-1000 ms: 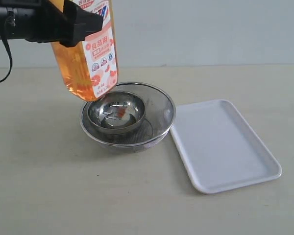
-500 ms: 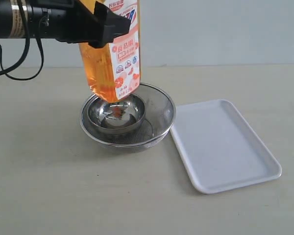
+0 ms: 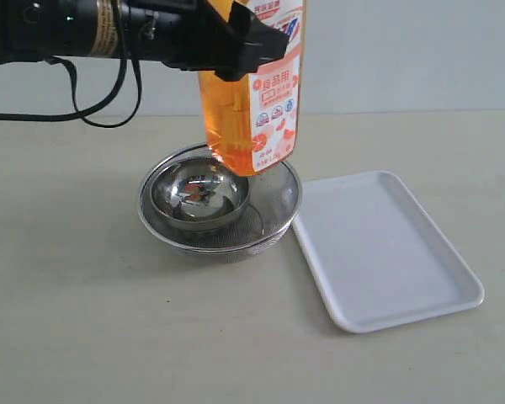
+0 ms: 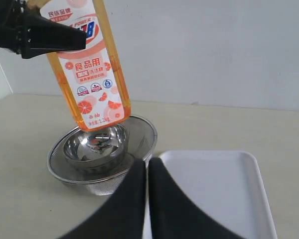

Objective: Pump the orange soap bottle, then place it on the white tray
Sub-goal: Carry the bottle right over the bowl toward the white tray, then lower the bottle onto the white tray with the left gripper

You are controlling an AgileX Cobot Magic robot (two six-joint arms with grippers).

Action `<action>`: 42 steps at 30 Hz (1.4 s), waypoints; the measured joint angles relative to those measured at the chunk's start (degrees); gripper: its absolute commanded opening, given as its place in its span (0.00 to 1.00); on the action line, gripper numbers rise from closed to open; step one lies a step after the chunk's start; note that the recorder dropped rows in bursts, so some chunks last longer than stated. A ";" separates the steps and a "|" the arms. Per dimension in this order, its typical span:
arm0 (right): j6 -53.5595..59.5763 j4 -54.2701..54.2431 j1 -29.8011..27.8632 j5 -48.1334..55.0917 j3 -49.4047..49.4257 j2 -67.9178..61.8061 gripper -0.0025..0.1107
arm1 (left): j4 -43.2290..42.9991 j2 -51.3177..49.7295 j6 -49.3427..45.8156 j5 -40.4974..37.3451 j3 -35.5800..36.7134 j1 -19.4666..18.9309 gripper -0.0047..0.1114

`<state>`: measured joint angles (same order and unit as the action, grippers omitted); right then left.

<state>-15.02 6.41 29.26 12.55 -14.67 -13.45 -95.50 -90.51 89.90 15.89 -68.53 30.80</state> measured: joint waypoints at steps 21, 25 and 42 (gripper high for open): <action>0.00 -0.27 0.00 0.00 0.00 0.00 0.02 | 0.35 -12.60 -0.12 -0.24 -10.54 7.64 0.08; 0.00 -0.41 0.00 0.00 0.00 0.00 0.02 | 0.35 -14.77 -0.12 -0.24 -12.36 8.53 0.08; 0.00 -0.51 0.00 0.00 0.00 0.00 0.02 | 0.35 -24.29 -0.73 4.70 -21.04 10.26 0.08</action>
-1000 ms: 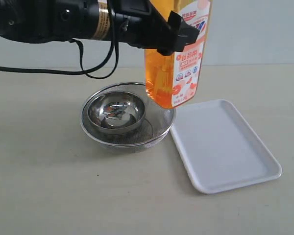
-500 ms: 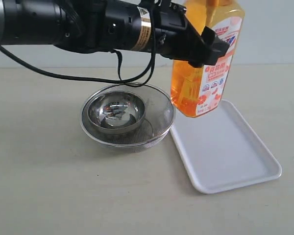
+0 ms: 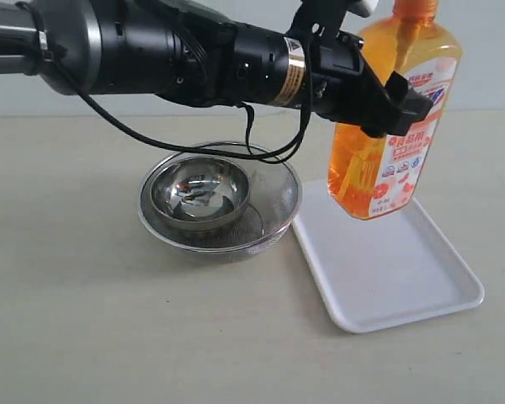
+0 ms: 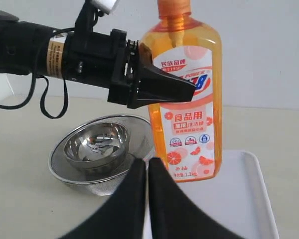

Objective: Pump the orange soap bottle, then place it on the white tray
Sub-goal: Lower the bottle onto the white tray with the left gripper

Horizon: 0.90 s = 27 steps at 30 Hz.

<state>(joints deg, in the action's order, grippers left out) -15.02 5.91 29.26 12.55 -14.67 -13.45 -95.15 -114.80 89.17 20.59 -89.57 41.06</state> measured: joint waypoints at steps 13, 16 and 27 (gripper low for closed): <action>0.00 0.00 0.00 0.00 0.00 0.00 0.02 | -0.10 -5.01 -4.74 0.32 -0.36 0.00 0.08; 0.00 0.00 0.00 0.00 0.00 0.00 0.02 | 1.35 -5.52 -7.52 1.15 -0.36 0.00 0.08; 0.00 -0.36 0.00 0.00 0.00 0.00 0.02 | 12.54 -8.16 -18.70 4.02 -0.55 0.09 0.08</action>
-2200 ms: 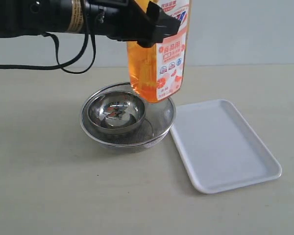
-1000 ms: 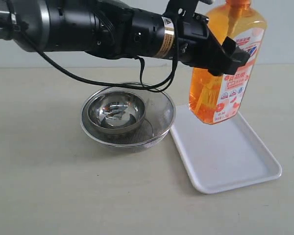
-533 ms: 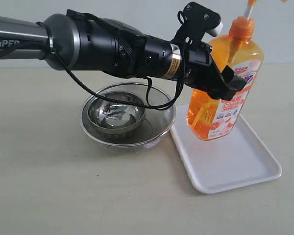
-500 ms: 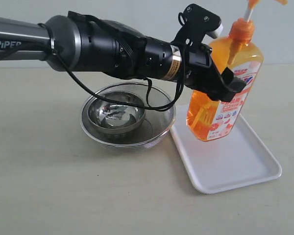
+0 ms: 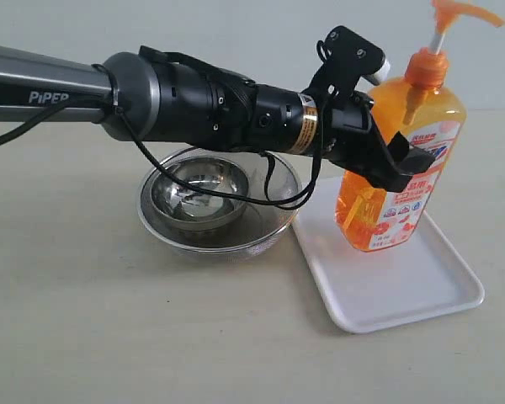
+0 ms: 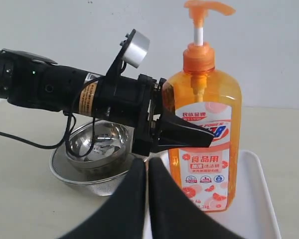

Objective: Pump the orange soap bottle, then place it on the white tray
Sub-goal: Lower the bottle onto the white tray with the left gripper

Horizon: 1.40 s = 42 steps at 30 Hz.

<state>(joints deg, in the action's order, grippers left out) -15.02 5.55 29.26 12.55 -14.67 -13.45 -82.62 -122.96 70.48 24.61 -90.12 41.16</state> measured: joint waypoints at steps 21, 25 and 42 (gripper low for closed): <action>0.00 -0.02 0.00 -0.10 0.00 0.00 0.02 | 3.16 -1.77 -5.24 1.13 -0.04 0.00 0.08; 0.00 -0.02 0.00 -0.10 0.00 0.00 0.02 | 3.69 -2.94 -5.46 1.62 -0.04 0.00 0.08; 0.00 -0.02 0.00 -0.10 0.00 0.00 0.02 | 4.14 -3.04 -5.68 1.73 -0.04 0.00 0.08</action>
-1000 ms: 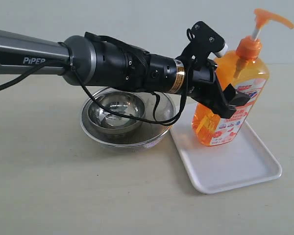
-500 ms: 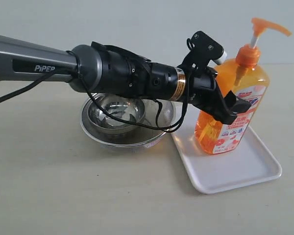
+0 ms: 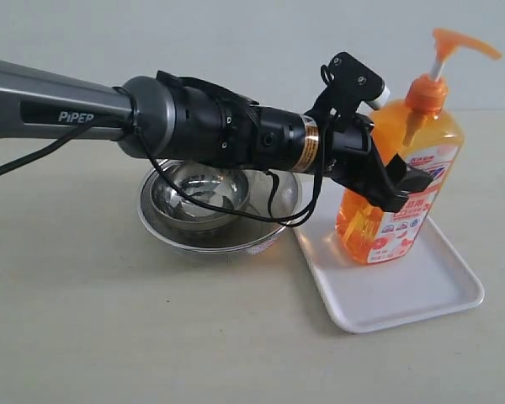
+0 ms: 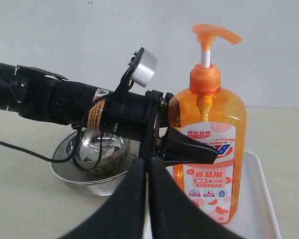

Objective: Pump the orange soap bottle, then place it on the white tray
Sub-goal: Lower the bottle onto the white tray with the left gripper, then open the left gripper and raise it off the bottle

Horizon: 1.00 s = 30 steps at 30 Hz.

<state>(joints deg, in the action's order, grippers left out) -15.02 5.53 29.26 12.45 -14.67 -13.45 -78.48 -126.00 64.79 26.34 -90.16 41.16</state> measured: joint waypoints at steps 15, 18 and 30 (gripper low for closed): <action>0.00 0.00 0.00 0.00 0.00 0.00 0.02 | 0.00 0.00 0.99 0.00 0.00 0.00 0.55; 0.00 0.00 0.00 0.00 0.00 0.00 0.02 | 0.00 0.00 1.09 0.00 0.00 0.00 0.61; 0.00 -0.10 0.00 0.00 0.00 0.00 0.02 | 1.51 0.80 4.36 1.53 -0.87 0.04 0.69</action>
<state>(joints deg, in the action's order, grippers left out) -15.02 5.43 29.26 12.45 -14.67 -13.45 -76.97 -125.20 69.15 27.87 -91.03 41.19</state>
